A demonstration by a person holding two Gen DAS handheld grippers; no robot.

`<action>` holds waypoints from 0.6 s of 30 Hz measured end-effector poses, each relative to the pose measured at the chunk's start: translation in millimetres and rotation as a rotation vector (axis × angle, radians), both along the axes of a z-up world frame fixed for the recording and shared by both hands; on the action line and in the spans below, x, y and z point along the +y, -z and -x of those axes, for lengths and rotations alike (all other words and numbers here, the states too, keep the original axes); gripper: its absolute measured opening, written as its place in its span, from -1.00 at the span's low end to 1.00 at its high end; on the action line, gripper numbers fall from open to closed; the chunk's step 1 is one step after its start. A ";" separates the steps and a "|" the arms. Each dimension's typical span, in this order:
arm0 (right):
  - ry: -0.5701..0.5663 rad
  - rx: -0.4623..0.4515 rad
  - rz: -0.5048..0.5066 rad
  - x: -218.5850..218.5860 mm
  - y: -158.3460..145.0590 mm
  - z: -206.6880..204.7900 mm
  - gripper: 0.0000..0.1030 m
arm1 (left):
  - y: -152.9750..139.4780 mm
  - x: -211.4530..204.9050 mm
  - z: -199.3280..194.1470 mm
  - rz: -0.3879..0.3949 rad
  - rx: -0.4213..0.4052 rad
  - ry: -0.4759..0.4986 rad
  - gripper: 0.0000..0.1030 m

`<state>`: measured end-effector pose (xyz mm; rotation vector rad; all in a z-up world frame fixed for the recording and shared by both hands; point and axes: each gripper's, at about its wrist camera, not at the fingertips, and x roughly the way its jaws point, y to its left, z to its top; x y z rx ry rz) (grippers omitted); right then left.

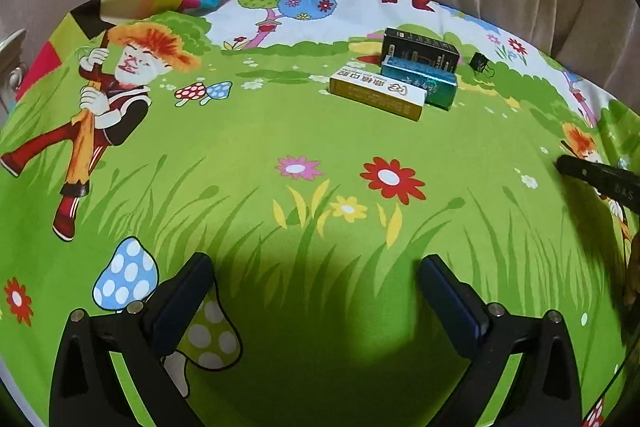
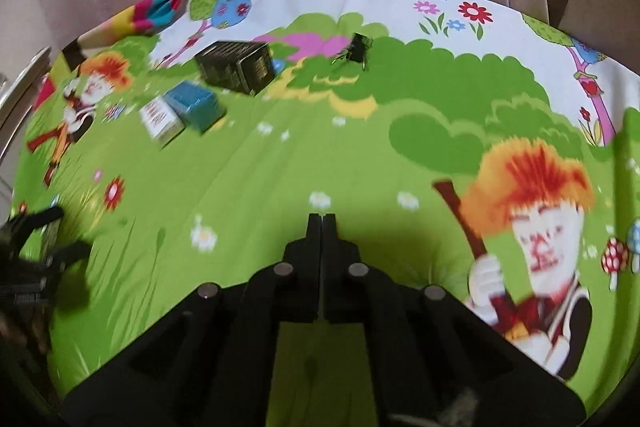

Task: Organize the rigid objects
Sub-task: 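Grasp the black binder clip with the right tool while the left grasps the DING ZHI DENTAL box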

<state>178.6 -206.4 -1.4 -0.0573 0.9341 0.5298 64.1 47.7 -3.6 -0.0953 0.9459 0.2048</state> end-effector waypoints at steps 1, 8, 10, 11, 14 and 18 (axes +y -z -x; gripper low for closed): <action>-0.004 0.005 -0.005 -2.0 0.4 -3.2 -0.94 | -0.1 -0.1 -0.2 0.000 0.000 -0.001 1.00; 0.098 0.058 -0.072 14.2 6.1 -112.3 0.82 | -0.6 -0.3 -0.4 -0.001 -0.001 -0.005 1.00; 0.124 0.047 -0.033 31.3 9.5 -141.6 0.82 | -0.6 -0.6 -0.3 0.000 -0.001 -0.005 1.00; 0.134 0.041 -0.002 41.7 10.8 -155.7 0.82 | -0.6 -0.6 -0.4 0.001 -0.002 -0.005 1.00; 0.138 0.029 0.051 65.4 13.5 -182.3 0.80 | -0.9 -0.2 -0.9 0.001 -0.001 -0.004 1.00; 0.106 0.002 0.123 76.9 7.5 -169.8 -0.43 | -1.5 0.0 -1.1 0.001 0.002 -0.004 1.00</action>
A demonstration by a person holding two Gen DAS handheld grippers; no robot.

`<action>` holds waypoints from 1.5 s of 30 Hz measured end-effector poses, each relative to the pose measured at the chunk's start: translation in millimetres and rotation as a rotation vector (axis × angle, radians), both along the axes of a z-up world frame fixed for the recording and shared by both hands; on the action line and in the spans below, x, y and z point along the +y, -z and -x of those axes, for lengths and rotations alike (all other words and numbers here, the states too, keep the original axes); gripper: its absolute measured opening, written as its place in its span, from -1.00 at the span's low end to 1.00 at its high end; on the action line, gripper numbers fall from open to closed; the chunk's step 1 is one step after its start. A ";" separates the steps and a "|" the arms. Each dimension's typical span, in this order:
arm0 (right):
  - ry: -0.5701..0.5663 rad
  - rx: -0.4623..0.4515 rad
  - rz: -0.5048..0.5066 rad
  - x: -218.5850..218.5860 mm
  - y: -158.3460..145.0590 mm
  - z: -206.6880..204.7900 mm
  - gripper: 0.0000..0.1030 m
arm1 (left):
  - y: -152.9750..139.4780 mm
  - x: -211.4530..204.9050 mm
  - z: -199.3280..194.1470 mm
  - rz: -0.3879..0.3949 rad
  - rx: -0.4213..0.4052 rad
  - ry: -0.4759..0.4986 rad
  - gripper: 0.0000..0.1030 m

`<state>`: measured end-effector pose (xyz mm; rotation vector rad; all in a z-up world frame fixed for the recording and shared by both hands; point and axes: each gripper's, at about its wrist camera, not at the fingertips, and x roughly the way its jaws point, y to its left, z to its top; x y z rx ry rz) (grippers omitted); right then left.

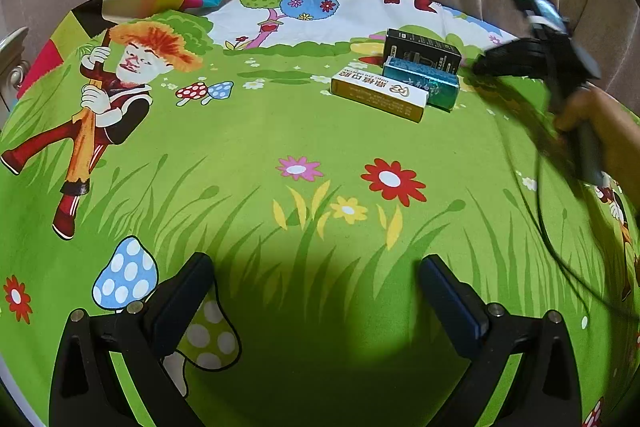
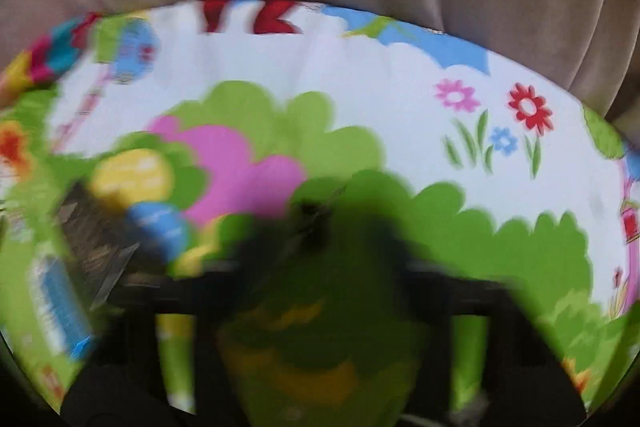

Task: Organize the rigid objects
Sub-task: 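Grasp the black binder clip with the right tool while the left grasps the DING ZHI DENTAL box, then lift and carry the black clip and white box to the storage box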

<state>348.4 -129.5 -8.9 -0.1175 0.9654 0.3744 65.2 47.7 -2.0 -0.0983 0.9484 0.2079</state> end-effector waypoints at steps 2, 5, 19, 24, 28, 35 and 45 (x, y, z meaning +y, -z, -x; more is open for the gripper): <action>-0.068 0.037 -0.060 -15.1 -3.1 35.7 -0.43 | -0.6 0.4 -3.4 0.005 0.009 -0.004 1.00; -0.114 -0.017 -0.013 -42.2 -3.8 106.7 -0.43 | -2.0 -0.5 -27.5 0.021 0.055 -0.051 1.00; -0.090 -0.054 -0.038 -76.1 -6.6 185.0 -0.41 | 6.2 -15.3 -173.0 0.010 0.068 -0.222 1.00; -0.084 -0.029 -0.110 -86.8 -6.4 182.8 -0.40 | -3.7 -14.6 -133.7 -0.015 0.009 -0.099 -0.39; -0.080 -0.017 -0.144 -90.9 -5.8 181.4 -0.40 | -4.6 -16.0 -62.5 0.000 -0.018 0.017 -0.39; -0.082 -0.022 -0.124 -87.5 -5.8 181.4 -0.40 | -5.3 -1.0 -36.2 -0.016 -0.050 0.035 -0.17; -0.084 -0.062 -0.021 -76.5 -5.9 185.1 -0.42 | -4.3 -17.1 -37.6 -0.087 -0.052 0.043 -0.39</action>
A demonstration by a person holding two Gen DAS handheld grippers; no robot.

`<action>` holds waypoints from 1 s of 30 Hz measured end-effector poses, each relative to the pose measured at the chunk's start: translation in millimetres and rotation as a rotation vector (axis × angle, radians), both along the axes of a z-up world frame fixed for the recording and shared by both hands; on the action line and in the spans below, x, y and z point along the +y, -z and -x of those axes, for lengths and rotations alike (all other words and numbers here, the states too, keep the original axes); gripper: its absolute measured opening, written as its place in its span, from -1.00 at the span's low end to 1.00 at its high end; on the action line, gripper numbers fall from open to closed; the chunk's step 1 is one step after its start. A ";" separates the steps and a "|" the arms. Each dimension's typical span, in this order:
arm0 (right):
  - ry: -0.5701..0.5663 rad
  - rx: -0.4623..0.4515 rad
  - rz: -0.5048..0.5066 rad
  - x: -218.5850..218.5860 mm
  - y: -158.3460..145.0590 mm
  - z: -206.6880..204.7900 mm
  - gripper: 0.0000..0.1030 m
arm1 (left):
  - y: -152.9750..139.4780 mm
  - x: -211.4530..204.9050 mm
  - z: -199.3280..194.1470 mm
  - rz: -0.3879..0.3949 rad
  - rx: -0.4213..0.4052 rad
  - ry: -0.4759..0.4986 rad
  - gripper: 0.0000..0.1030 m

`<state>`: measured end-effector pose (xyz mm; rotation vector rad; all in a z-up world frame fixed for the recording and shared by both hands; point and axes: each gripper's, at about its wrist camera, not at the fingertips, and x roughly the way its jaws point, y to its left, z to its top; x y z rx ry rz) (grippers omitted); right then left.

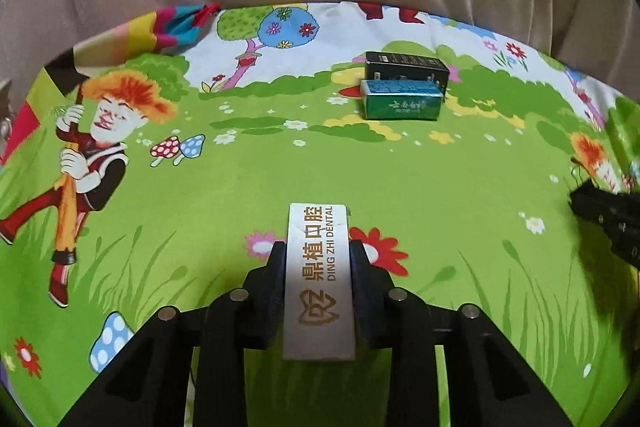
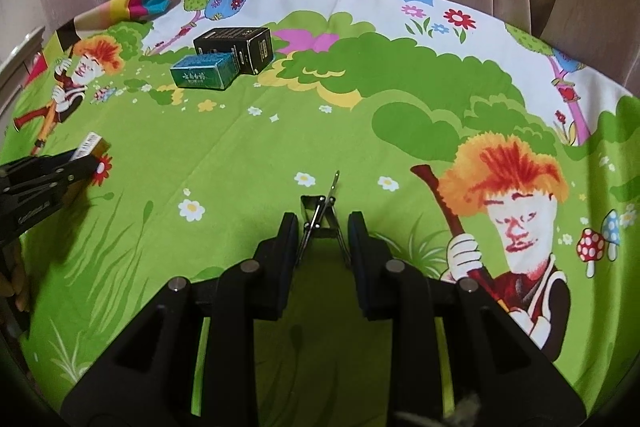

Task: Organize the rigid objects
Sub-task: 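Lift and carry the black clip and white box to the storage box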

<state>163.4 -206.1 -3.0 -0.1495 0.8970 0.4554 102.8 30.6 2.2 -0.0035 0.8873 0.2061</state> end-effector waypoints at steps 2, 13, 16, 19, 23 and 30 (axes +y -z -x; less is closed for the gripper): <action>0.018 -0.013 0.025 0.6 -0.4 0.6 -0.43 | -0.4 3.7 7.9 0.039 -0.004 -0.008 -0.39; 0.218 -0.354 -0.188 -25.3 -76.0 120.6 -0.79 | -81.0 -4.8 103.0 0.016 -0.203 0.009 -0.39; 0.172 -0.442 -0.186 -15.8 -106.5 157.2 -0.80 | -113.5 -7.3 125.7 0.004 -0.273 0.029 -0.39; 0.136 -0.430 -0.151 -12.3 -115.7 160.6 -0.78 | -125.7 -1.5 141.7 0.008 -0.302 0.023 -0.39; 0.202 -0.247 -0.167 -48.1 -87.8 138.0 0.84 | -121.6 16.2 161.8 0.070 -0.310 -0.003 -0.39; 0.197 -0.068 -0.046 -71.5 -24.9 103.2 0.86 | -92.7 33.6 175.6 0.125 -0.278 -0.016 -0.39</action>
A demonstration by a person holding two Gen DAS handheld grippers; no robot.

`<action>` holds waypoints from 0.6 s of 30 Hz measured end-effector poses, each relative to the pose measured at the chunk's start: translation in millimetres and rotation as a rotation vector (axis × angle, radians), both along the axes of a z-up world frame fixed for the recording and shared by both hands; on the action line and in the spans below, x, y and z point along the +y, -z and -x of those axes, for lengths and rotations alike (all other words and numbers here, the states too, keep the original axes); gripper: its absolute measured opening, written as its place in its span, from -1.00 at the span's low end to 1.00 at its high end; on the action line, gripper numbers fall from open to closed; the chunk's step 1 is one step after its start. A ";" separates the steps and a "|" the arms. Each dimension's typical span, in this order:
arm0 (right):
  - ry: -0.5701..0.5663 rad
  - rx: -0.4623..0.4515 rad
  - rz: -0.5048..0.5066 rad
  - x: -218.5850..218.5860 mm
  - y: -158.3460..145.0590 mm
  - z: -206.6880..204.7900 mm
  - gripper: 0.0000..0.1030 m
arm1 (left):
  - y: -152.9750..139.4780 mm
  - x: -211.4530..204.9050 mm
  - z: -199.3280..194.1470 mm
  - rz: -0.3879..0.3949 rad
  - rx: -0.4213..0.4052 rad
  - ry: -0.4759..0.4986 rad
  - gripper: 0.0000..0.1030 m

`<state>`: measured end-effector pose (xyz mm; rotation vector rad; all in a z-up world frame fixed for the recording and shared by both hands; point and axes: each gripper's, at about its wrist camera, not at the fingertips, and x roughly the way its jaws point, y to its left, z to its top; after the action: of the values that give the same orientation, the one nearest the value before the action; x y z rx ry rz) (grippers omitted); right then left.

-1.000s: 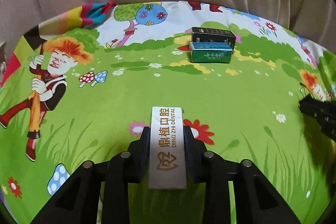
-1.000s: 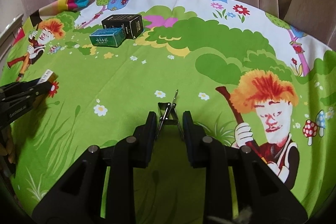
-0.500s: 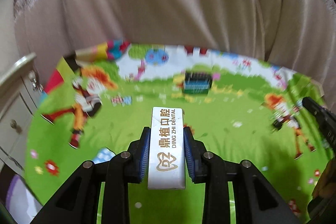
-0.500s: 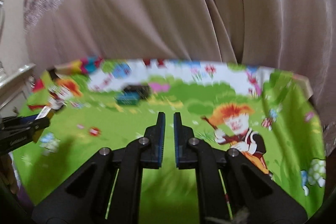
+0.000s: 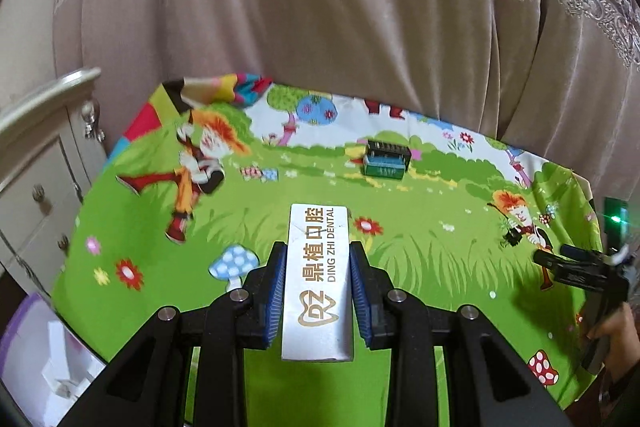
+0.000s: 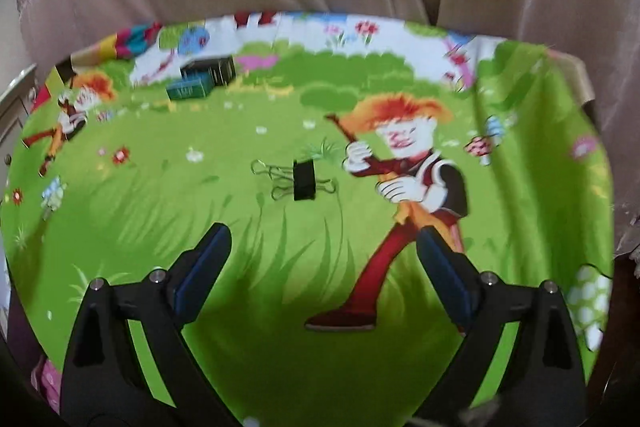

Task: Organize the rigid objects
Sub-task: 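Lift and carry the black clip and white box to the storage box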

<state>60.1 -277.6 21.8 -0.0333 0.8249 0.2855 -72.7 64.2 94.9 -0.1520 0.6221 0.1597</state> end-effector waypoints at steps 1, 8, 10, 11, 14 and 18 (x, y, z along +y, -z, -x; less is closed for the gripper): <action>-0.010 0.019 0.005 5.5 4.1 -8.4 0.86 | 4.0 -1.7 -2.7 0.003 0.011 0.009 -0.39; -0.079 0.070 0.075 47.8 24.6 -67.8 -0.56 | 0.3 -20.3 4.8 -0.027 0.008 0.063 -0.39; -0.076 0.061 0.074 49.0 21.1 -61.8 -0.56 | -5.5 -20.9 11.8 -0.037 -0.006 0.063 -0.39; -0.083 0.029 0.053 49.4 15.1 -50.0 -0.56 | -10.5 -21.2 17.7 -0.049 -0.021 0.058 -0.39; -0.066 -0.088 -0.030 47.9 -20.5 -4.4 -0.56 | -26.9 -19.4 29.0 -0.047 -0.069 0.051 -0.39; -0.067 -0.339 -0.086 46.6 -103.8 68.4 -0.56 | -58.9 -22.8 44.3 -0.062 -0.162 0.049 -0.39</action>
<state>-8.2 -231.0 125.6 -0.0279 0.4754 0.3667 -117.1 41.4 153.8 -0.0891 0.4589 0.1182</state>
